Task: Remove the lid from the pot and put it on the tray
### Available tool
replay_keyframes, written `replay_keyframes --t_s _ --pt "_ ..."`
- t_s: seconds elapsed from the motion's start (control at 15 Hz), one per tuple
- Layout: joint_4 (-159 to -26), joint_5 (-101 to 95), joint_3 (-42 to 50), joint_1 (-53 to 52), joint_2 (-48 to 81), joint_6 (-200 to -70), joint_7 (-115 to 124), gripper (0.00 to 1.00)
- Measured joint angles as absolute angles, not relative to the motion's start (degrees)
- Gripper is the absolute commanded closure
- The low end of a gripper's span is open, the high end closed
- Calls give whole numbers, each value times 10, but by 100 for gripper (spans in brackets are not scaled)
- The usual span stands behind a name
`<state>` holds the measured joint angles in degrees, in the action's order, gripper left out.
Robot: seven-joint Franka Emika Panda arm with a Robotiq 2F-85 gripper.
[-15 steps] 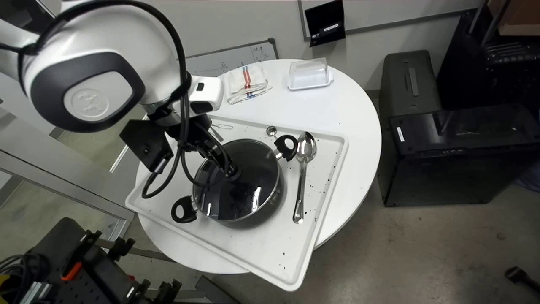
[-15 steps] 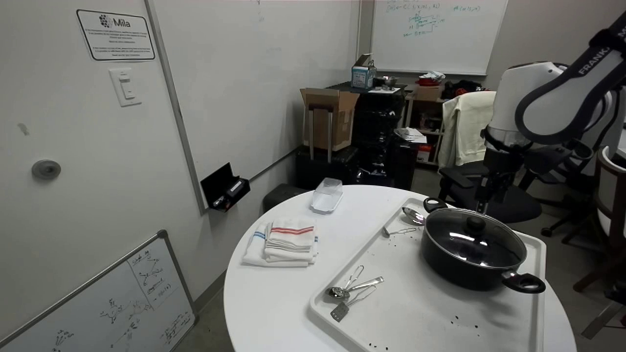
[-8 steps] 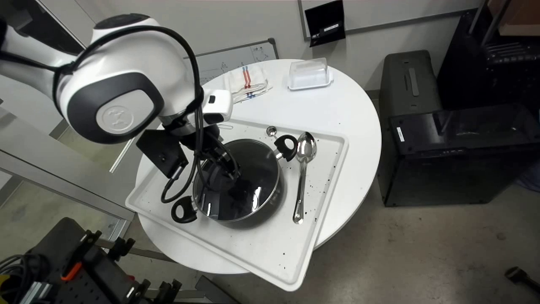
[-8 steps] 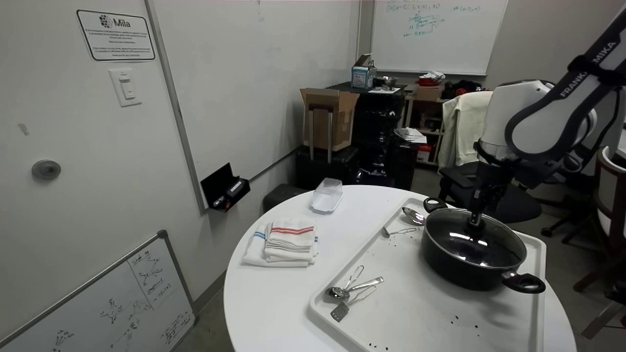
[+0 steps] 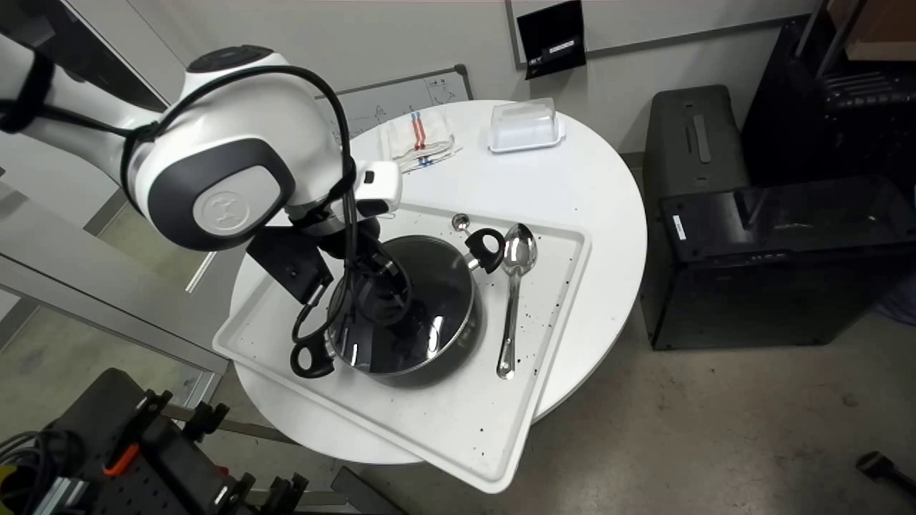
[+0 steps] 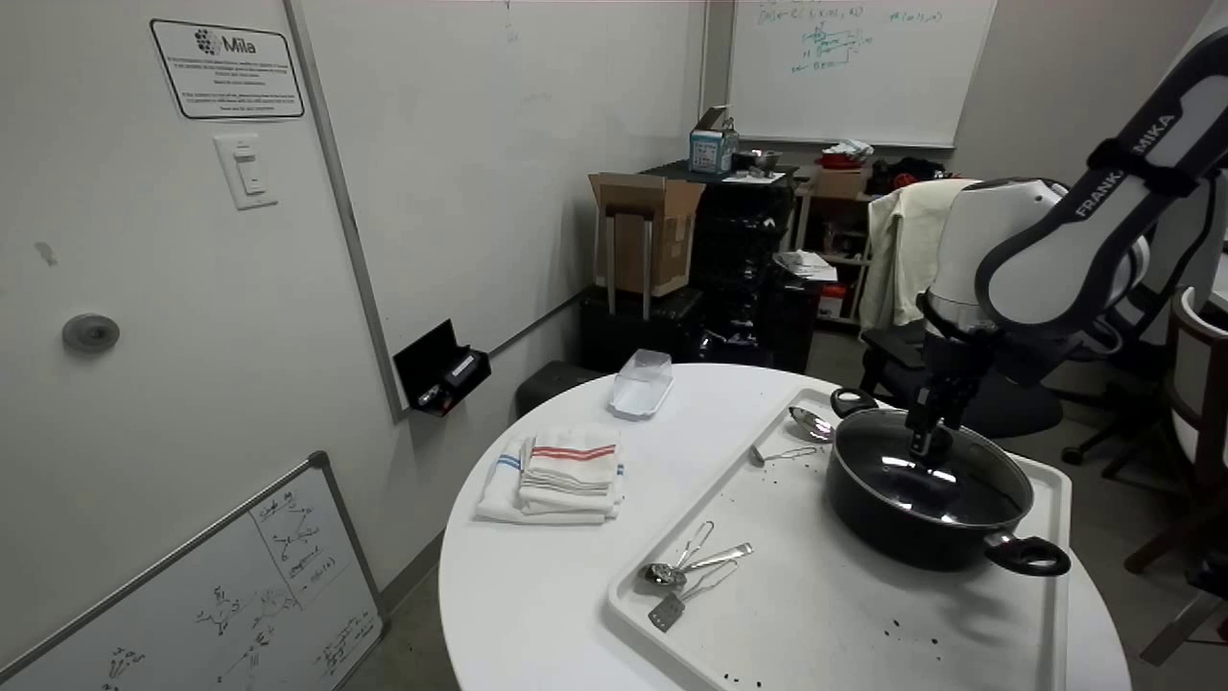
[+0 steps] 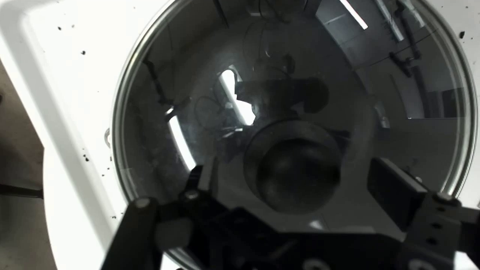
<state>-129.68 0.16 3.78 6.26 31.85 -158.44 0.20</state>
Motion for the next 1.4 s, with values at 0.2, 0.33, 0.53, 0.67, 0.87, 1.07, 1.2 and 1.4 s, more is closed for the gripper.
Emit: replay_keyframes --t_s 0.2,0.33,0.53,0.67,0.87,1.07,1.2,1.4 --pt "-1295 2 35 63 321 -1585 2 48" --pt "-1295 2 33 63 321 -1585 2 62" --pt "-1295 2 33 63 316 -1586 2 75" --pt "-1295 2 33 63 316 -1586 2 75" --pt "-1295 2 33 63 316 -1586 2 75" --pt "-1297 2 33 63 313 -1586 -1 75" --pt "-1302 1 33 63 305 -1586 -8 75" --pt "-1316 1 31 63 279 -1586 -21 75"
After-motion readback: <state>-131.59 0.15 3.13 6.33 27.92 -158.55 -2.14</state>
